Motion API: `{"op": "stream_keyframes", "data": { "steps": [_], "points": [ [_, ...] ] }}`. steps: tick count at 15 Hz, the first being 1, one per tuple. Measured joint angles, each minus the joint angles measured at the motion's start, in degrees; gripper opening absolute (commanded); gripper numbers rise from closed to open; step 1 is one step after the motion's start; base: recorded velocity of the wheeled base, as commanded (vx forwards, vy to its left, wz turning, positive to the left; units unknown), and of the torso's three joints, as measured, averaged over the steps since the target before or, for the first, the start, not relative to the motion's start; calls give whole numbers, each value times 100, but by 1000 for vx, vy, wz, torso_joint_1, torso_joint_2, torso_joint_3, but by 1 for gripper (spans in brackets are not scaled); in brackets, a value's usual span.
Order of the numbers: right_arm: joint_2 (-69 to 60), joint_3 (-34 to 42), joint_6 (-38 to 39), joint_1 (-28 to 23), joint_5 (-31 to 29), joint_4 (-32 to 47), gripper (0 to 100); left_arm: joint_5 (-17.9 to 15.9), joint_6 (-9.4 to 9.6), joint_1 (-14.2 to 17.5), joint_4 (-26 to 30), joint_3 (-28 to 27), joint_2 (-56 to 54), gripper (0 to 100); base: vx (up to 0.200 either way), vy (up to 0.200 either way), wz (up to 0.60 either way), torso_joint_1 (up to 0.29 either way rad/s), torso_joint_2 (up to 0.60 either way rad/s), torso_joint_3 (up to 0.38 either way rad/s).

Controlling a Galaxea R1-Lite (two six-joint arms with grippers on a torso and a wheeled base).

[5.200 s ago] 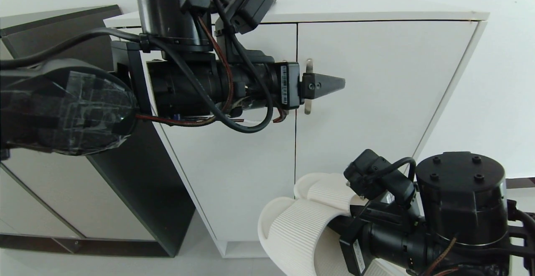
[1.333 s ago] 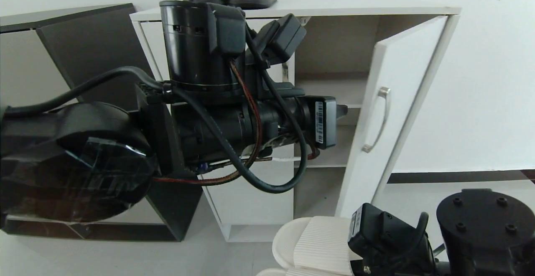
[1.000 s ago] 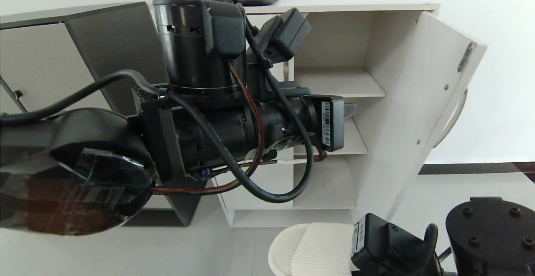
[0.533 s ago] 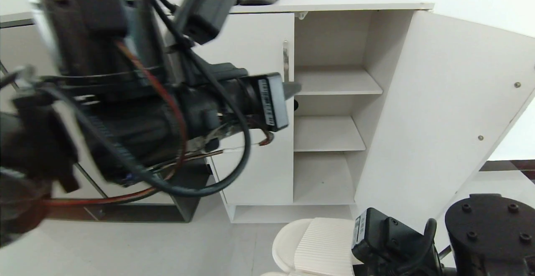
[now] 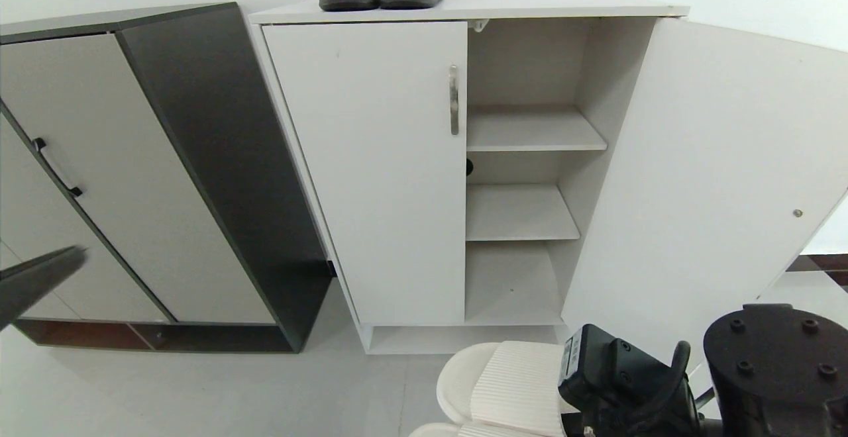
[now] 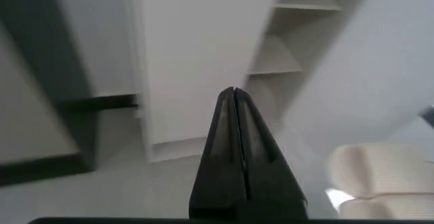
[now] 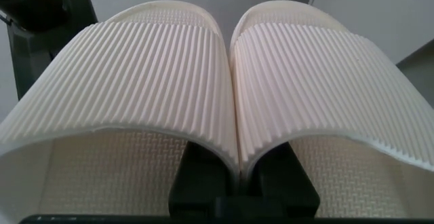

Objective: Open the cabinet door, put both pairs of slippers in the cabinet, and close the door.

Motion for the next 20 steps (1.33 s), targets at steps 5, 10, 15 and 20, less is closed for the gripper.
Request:
{"op": "stream_keyframes", "data": {
  "steps": [5,10,15,20],
  "points": [
    [144,-133,50,-216,-408,-34,0,805,284,2198,1449,1798,-3010,0,0,0,0,0,0,0],
    [553,-325,279,-585,-1012,-718,0,-763,544,2530,664,2985,-3862,0,0,0,0,0,0,0],
    [846,-483,443,-690,-1436,-937,0,-1832,773,2525,712,3226,-3994,0,0,0,0,0,0,0],
    [1707,-1674,1220,-841,-3385,-850,0,-1815,650,2525,709,3233,-4009,0,0,0,0,0,0,0]
  ]
}}
